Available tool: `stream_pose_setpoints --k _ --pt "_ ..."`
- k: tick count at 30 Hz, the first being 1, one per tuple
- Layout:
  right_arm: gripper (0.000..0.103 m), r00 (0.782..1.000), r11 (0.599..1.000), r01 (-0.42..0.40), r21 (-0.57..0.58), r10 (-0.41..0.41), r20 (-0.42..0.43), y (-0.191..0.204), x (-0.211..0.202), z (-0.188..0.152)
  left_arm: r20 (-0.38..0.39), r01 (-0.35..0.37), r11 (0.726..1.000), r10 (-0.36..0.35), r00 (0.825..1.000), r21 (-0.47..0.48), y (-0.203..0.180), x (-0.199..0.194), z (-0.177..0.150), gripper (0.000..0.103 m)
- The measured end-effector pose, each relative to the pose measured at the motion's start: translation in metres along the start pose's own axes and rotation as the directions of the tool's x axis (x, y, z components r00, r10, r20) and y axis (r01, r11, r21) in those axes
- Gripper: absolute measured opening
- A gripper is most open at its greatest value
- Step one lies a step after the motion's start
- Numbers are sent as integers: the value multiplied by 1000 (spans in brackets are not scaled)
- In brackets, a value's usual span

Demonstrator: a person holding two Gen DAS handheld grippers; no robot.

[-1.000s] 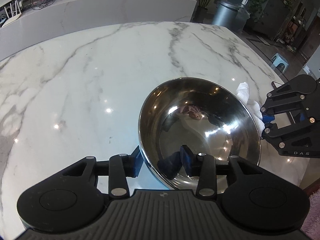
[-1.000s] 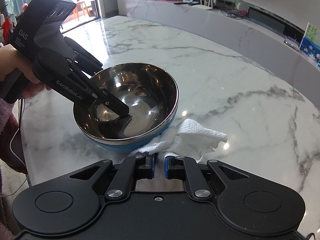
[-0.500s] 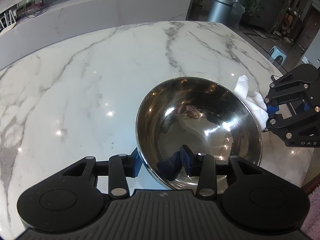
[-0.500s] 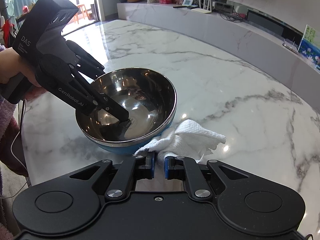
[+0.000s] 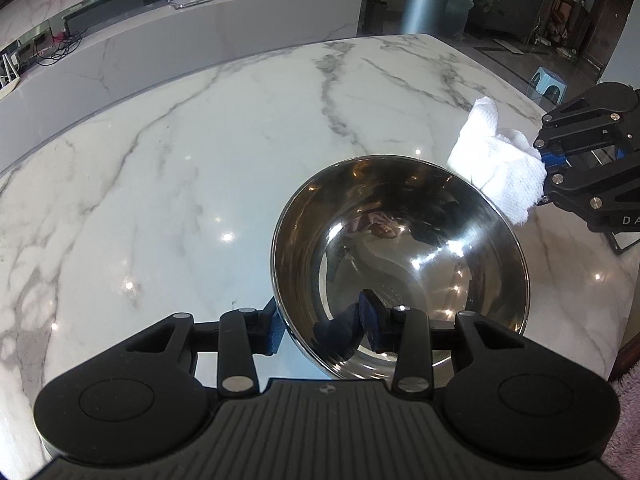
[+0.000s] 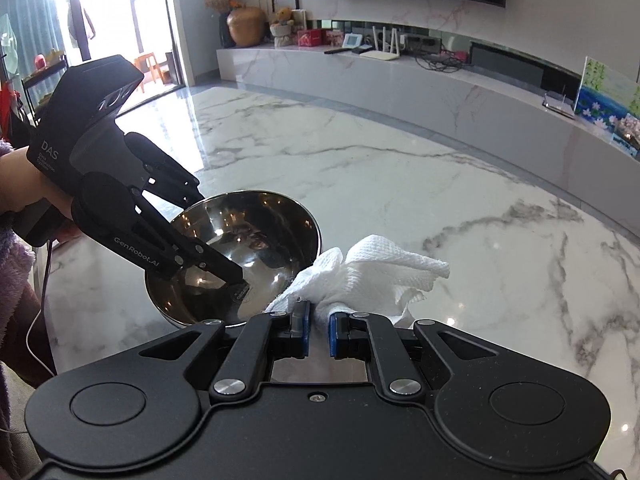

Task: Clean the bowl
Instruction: 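Hold the bowl with the left gripper while the right gripper keeps wiping its outside with cloth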

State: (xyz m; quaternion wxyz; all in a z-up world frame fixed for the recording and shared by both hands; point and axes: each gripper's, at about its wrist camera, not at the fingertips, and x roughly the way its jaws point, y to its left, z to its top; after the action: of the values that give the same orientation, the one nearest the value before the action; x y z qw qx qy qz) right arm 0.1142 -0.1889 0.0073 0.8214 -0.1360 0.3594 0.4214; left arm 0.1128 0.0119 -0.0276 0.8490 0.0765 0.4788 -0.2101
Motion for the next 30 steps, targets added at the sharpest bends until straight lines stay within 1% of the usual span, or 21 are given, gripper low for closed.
stream_pose_setpoints --k 9,12,14,15,16,18,23,25,29,30 --pt "9 995 1000 -19 -23 16 -101 12 22 -8 10 -8 1000 8 1000 -22 0 2 1 37" --pt "9 994 1000 -22 -14 21 -105 12 24 -8 28 6 995 -3 1000 -103 6 1 0 37" --pt "9 994 1000 -23 -11 21 -105 12 25 -9 48 49 979 -40 998 -199 14 -1 -2 44" --pt "9 994 1000 -22 -12 21 -106 12 25 -9 58 72 967 -59 997 -243 18 -2 -4 45" --pt "9 994 1000 -22 -13 21 -107 12 25 -9 63 90 958 -76 995 -274 20 -3 -6 46" --pt "9 994 1000 -21 -16 19 -108 13 26 -9 64 103 947 -88 994 -305 22 -4 -8 46" --pt "9 994 1000 -16 -25 13 -110 13 26 -8 25 114 932 -112 993 -344 24 3 -13 46" --pt "9 994 999 -13 -31 10 -111 13 25 -8 16 111 933 -112 994 -341 22 5 -12 45" --pt "9 994 999 -12 -36 8 -113 13 25 -8 2 83 943 -87 996 -321 21 6 -11 38" --pt "9 993 999 -12 -39 7 -115 14 25 -8 1 81 944 -85 996 -319 21 6 -11 38"
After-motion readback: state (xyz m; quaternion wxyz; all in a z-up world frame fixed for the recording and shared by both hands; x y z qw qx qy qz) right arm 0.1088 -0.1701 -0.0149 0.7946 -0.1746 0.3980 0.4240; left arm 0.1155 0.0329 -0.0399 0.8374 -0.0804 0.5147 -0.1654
